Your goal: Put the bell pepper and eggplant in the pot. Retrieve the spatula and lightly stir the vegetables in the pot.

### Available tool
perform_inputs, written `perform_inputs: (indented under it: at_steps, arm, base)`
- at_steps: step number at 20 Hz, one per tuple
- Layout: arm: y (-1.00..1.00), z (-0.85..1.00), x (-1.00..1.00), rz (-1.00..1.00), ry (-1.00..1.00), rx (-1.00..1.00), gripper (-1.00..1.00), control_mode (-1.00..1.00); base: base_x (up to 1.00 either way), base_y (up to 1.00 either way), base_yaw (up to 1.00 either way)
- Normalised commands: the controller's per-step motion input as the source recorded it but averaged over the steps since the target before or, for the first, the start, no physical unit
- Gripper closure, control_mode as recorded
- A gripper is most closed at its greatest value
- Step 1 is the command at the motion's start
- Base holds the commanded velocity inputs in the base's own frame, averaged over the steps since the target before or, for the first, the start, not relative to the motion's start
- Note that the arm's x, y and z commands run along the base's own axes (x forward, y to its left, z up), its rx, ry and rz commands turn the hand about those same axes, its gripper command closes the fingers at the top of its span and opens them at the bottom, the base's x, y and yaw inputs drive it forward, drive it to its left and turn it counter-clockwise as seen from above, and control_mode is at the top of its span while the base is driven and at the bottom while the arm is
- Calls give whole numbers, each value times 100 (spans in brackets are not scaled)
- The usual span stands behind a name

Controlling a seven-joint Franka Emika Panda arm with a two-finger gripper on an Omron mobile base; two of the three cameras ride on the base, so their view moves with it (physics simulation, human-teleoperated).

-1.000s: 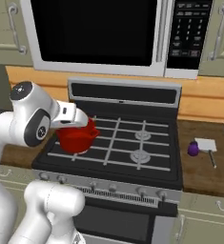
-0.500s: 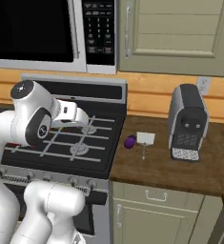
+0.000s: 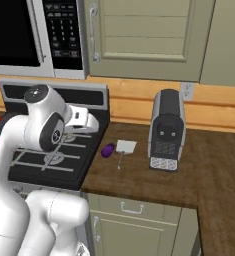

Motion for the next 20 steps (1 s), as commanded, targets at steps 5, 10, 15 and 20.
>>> perform_inputs:
  at_steps: [5, 10, 15, 20]
  arm:
    - [-15, -35, 86, 6, 25, 10, -100, -100]
    - [-14, -55, 73, 1, 31, 5, -100, -100]
    - [-1, -66, 73, -1, 27, 0, -100, -100]
    - [0, -63, 68, -1, 10, 0, -100, -100]
  base:
    - [0, 0, 0]
    - [0, 0, 0]
    - [0, 0, 0]
    - [0, 0, 0]
